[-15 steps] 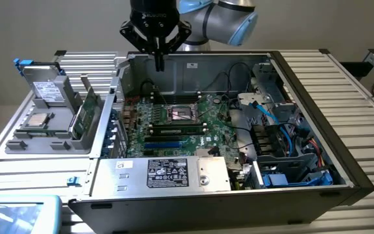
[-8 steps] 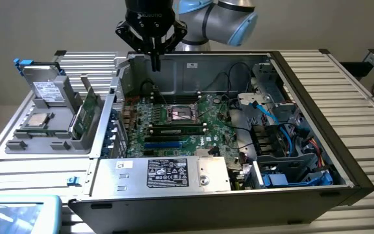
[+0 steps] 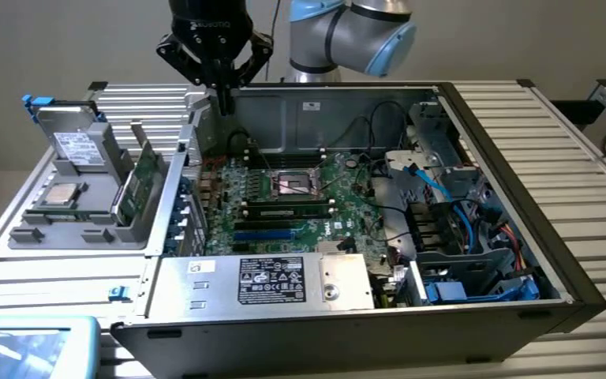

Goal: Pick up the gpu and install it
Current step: 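Reach for the gpu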

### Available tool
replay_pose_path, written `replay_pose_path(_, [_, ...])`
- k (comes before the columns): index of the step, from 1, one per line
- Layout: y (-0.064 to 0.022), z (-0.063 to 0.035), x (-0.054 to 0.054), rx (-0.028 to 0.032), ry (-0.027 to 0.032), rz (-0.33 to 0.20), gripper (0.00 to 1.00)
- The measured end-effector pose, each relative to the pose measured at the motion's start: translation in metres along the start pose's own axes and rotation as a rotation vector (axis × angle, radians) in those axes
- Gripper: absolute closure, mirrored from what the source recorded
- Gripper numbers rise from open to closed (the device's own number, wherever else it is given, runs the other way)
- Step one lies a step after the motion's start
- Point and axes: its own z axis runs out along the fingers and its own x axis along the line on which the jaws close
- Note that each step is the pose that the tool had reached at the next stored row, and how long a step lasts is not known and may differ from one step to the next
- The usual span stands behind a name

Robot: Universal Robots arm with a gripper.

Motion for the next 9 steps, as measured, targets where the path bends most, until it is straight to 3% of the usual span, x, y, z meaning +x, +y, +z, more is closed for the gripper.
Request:
replay_pose_path(3, [0.0, -0.0002, 0.014, -0.0004, 0.0001, 0.0, 0.88])
replay_pose_path(9, [-0.0008, -0.0004, 0.041, -0.0082, 0.0006, 0.0, 0.88])
